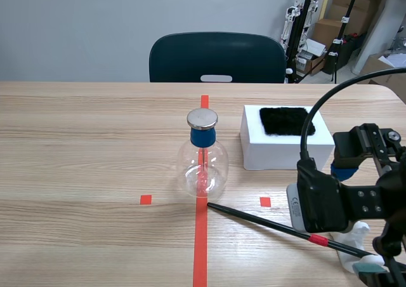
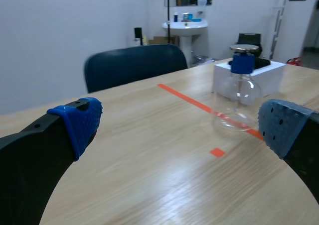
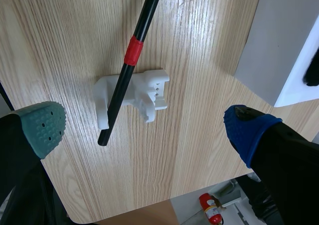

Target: Do the electroscope experiment. return to the home posture

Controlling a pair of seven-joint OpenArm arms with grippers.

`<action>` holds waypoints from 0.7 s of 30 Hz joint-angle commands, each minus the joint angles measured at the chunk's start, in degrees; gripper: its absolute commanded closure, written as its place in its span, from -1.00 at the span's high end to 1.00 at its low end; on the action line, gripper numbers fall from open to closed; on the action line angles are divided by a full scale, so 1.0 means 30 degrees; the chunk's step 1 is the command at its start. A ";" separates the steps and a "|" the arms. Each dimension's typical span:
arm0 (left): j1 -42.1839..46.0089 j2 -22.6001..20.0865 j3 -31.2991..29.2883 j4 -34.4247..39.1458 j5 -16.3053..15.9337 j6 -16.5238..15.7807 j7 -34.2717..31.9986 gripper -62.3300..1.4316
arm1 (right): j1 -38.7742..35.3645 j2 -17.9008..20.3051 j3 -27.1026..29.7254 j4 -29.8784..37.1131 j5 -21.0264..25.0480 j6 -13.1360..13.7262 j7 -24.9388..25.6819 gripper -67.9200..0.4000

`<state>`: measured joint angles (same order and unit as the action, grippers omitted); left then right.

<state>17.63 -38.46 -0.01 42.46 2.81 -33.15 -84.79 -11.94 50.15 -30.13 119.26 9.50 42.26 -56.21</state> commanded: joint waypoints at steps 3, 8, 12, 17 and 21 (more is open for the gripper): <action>0.1472 -0.0583 -0.1450 0.1596 -0.1129 -0.0022 0.1377 1.00 | 0.0328 0.0124 -0.0051 -0.0058 -0.0066 0.0066 0.0007 1.00; 0.3519 -0.0495 -0.3155 0.4320 -0.2783 -0.0007 0.4656 1.00 | 0.0240 0.1472 -0.0044 -0.0058 -0.0066 0.0066 0.2047 1.00; 0.5187 -0.0073 -0.4444 0.7410 -0.4503 0.0000 0.7577 1.00 | -0.0459 0.2390 0.0364 -0.0051 -0.0095 0.0066 0.4889 1.00; 0.6645 0.1435 -0.5829 1.1737 -0.4881 0.0488 1.1322 1.00 | -0.2696 0.2543 0.2091 -0.0051 -0.1078 -0.0138 0.9857 1.00; 0.7548 0.3016 -0.6011 1.4965 -0.4867 0.1982 1.3610 1.00 | -0.5311 0.2492 0.3971 -0.0051 -0.2273 -0.2506 1.4666 1.00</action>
<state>40.07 -30.44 -18.20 87.31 -11.35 -27.83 -43.48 -26.96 57.56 -19.20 119.22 2.96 35.86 -13.23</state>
